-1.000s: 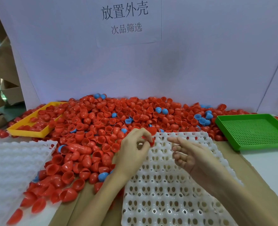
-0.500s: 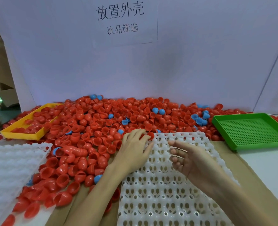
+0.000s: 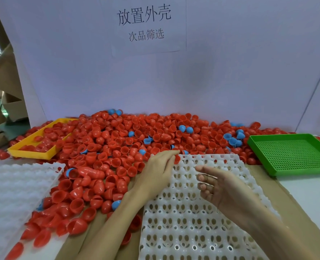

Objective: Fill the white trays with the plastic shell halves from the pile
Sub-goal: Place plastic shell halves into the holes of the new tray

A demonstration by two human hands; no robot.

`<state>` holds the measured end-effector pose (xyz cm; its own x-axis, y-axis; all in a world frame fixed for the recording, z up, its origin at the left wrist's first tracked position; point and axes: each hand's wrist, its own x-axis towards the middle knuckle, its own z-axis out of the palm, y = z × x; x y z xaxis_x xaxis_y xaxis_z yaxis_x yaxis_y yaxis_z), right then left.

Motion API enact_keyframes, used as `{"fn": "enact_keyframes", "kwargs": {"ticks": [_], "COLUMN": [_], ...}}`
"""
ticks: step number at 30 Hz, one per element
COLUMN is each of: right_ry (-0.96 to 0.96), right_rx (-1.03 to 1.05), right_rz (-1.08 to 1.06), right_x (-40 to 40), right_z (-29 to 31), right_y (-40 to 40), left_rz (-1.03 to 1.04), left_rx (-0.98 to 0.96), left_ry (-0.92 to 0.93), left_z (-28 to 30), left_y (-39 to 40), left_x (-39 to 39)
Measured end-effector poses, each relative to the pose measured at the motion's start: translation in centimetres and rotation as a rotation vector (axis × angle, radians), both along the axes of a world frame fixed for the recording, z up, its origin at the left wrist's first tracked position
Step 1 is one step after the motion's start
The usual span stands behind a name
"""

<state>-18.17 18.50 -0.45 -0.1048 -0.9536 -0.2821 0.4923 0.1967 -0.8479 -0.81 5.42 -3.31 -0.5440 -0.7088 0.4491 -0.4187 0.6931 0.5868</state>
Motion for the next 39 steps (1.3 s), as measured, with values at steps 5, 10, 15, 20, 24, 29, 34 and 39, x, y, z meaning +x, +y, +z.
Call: {"fn": "enact_keyframes", "kwargs": {"ticks": [5,10,15,20,24,29,34,39], "right_ry": [0.001,0.001,0.004,-0.001,0.009,0.003,0.006,-0.001], "right_rx": [0.001,0.011,0.013,0.022,0.022,0.026,0.024,0.026], "right_rz": [0.000,0.002,0.008,0.018,0.023,0.027,0.030,0.038], "right_x": [-0.1,0.0,0.0,0.1,0.1,0.1,0.2,0.1], "right_z": [-0.1,0.0,0.1,0.1,0.1,0.1,0.2,0.2], "right_y": [0.0,0.0,0.0,0.0,0.0,-0.1,0.0,0.0], "left_rz": [0.276,0.467,0.311,0.384,0.434,0.480,0.491,0.461], "left_rx": [0.024,0.014,0.017,-0.033,-0.021,-0.092,-0.146,-0.036], "left_ry": [0.092,-0.297,-0.448,-0.444,-0.436,-0.240,-0.413,-0.533], "left_z": [0.8,-0.5,-0.8,-1.3,-1.5,-1.2,-1.5,-1.6], "left_y": [-1.8,-3.9,-4.6,-5.0,-5.1,-4.9,-6.3,-7.9], "left_x": [2.8,6.0,6.1,6.3,6.3,6.3,6.0,6.3]}}
